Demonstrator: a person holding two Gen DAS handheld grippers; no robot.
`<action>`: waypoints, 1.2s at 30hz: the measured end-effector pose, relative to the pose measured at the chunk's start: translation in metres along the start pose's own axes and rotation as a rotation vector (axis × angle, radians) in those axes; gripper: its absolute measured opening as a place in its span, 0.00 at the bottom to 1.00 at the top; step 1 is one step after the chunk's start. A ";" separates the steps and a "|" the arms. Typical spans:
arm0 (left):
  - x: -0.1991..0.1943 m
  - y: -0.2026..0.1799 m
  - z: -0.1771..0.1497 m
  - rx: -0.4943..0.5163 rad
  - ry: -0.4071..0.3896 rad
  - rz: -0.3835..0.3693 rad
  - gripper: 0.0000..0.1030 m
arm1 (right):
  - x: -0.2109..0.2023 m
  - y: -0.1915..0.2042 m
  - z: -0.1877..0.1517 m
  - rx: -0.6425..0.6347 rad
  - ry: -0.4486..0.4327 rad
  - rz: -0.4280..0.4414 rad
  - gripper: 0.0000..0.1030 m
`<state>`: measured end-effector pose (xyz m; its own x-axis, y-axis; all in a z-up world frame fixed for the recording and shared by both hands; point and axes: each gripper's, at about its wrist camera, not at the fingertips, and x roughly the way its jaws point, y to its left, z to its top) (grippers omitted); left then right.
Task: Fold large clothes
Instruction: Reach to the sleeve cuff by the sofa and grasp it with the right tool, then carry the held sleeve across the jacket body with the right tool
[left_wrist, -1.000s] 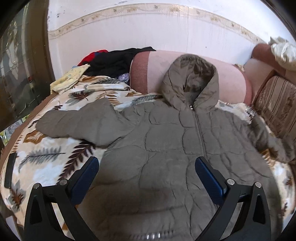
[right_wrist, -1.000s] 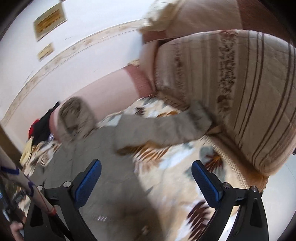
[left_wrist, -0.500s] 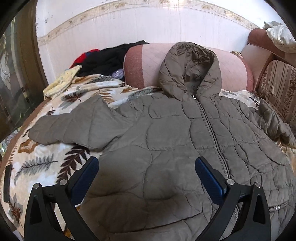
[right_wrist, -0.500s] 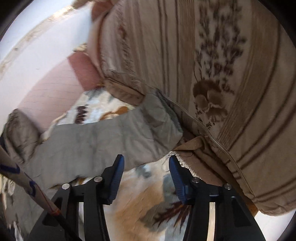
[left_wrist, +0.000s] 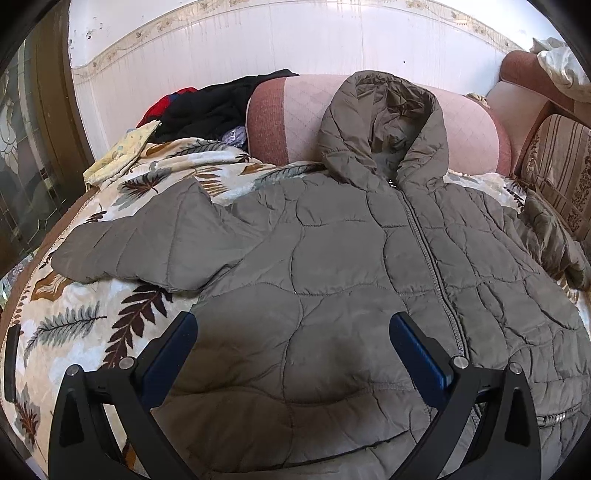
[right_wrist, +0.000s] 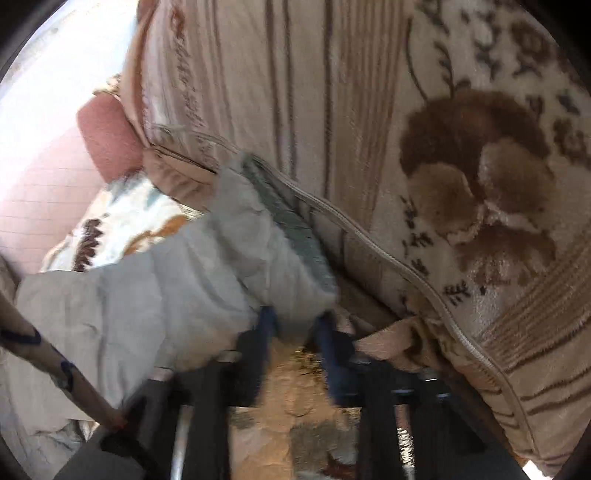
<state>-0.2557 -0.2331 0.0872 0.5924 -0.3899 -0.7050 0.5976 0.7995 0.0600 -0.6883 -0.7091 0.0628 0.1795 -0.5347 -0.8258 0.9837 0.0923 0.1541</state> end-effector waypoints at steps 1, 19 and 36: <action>0.000 0.000 0.000 0.002 -0.001 0.001 1.00 | -0.006 0.000 0.001 -0.005 -0.017 0.004 0.13; -0.016 0.010 0.001 -0.017 -0.043 0.006 1.00 | -0.159 0.060 0.023 -0.168 -0.237 0.106 0.09; -0.025 0.054 0.004 -0.056 -0.042 0.097 1.00 | -0.317 0.253 -0.030 -0.475 -0.342 0.471 0.09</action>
<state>-0.2361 -0.1823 0.1109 0.6691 -0.3275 -0.6671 0.5061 0.8581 0.0863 -0.4961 -0.4915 0.3473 0.6461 -0.5734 -0.5038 0.7144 0.6867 0.1346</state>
